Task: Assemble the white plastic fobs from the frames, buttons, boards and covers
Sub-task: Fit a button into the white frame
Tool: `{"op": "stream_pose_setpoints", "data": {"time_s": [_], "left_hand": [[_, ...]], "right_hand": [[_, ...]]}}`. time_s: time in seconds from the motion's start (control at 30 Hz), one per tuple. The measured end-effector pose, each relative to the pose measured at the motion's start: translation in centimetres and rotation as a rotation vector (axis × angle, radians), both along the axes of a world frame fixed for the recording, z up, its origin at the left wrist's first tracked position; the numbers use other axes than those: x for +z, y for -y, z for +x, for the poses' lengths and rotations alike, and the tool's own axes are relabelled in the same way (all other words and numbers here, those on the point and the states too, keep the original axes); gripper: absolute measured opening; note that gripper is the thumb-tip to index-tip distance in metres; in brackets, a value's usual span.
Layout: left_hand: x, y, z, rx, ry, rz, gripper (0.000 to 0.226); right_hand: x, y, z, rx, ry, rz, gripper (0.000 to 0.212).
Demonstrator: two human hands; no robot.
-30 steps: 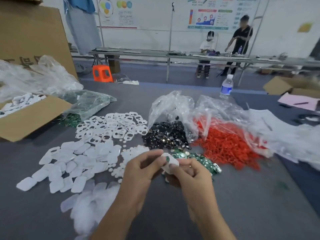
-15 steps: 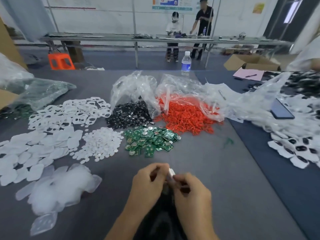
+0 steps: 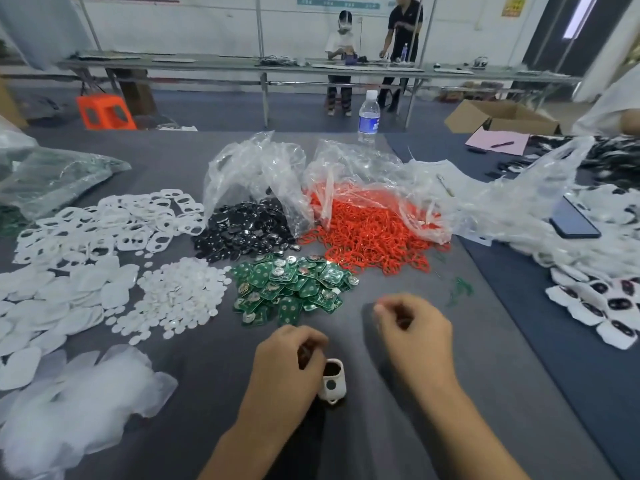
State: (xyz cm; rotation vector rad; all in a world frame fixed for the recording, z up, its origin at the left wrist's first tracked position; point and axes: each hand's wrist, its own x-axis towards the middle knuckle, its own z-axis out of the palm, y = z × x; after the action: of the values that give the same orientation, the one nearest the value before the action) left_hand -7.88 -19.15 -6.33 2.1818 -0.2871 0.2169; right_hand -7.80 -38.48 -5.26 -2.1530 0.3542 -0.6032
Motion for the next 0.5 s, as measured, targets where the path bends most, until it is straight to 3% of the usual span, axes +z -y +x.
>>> {"op": "stream_pose_setpoints", "data": {"time_s": [0.17, 0.5], "left_hand": [[-0.5, 1.4, 1.7, -0.013, 0.125, -0.034, 0.029], [-1.7, 1.1, 2.6, 0.047, 0.099, -0.144, 0.045]], "right_hand": [[-1.4, 3.6, 7.5, -0.067, -0.140, -0.188, 0.023], [-3.1, 4.5, 9.9, -0.139, -0.053, -0.211, 0.009]]}}
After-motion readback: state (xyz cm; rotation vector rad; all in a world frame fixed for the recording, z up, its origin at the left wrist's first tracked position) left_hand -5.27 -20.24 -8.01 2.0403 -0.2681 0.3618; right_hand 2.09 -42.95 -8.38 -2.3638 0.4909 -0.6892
